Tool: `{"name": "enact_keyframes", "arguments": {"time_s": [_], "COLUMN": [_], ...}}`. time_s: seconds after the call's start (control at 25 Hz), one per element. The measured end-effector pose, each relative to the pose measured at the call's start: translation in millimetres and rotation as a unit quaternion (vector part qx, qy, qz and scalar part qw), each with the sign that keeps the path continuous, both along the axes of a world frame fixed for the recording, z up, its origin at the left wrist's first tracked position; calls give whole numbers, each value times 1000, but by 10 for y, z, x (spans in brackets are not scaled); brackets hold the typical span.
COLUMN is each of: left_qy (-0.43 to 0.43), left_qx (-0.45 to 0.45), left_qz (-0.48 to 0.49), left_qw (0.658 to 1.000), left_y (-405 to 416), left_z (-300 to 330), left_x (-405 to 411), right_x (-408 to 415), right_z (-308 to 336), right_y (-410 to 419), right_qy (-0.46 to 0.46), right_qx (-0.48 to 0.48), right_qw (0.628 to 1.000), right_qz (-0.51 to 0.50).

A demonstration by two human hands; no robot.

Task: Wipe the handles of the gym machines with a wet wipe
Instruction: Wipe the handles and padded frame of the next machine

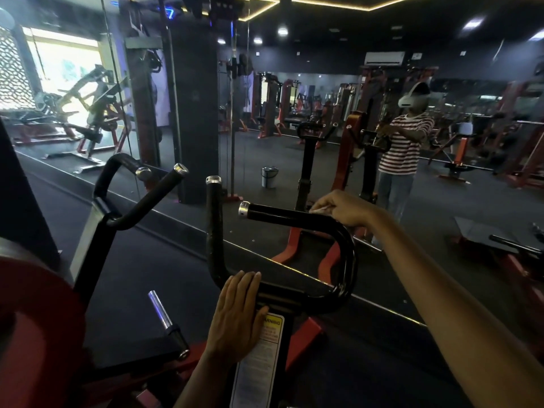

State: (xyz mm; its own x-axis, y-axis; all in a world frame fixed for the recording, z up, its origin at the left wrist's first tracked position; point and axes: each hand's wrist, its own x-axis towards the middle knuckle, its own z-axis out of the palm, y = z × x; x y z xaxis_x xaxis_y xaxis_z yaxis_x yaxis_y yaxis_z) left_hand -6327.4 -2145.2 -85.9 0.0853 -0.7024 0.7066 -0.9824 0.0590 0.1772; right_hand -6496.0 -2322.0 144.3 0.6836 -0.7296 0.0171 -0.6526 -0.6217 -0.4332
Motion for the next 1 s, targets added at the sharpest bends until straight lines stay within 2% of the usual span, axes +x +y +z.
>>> {"name": "enact_keyframes", "arguments": {"time_s": [0.16,0.24,0.32,0.36,0.48,0.56,0.64,0.72,0.8,0.92,1.0], "left_qy": [1,10,19,21,20,20,23,26,27,20,17], "left_qx": [0,-3,-9,-9,5,18,28,29,23,17,18], "left_qz": [0,1,2,3,3,5,6,4,3,3,4], "left_qw": [1000,1000,1000,1000,1000,1000,999,999,999,1000,1000], "left_y": [-14,-18,-20,-18,-12,-11,3,13,13,4,1], "left_z": [-12,-12,0,4,10,11,-3,-8,1,22,13], "left_x": [-8,-27,-48,-53,-61,-65,-58,-49,-53,-67,-51], "right_x": [-529,-707,-777,-776,-688,-626,-537,-401,-246,-69,37], "right_z": [-227,-381,-518,-594,-882,-996,-1044,-1092,-1177,-1167,-1050], "right_y": [-75,-23,140,257,578,657,696,799,919,904,820], "right_qy": [7,-89,-211,-242,-197,-159,-160,-206,-301,-426,-448], "right_qx": [-26,-64,-134,-180,-288,-320,-346,-317,-241,-177,-169], "right_qw": [999,992,964,949,933,928,917,914,903,848,837], "right_qz": [-37,-56,-88,-93,-89,-100,-117,-145,-190,-263,-263]}}
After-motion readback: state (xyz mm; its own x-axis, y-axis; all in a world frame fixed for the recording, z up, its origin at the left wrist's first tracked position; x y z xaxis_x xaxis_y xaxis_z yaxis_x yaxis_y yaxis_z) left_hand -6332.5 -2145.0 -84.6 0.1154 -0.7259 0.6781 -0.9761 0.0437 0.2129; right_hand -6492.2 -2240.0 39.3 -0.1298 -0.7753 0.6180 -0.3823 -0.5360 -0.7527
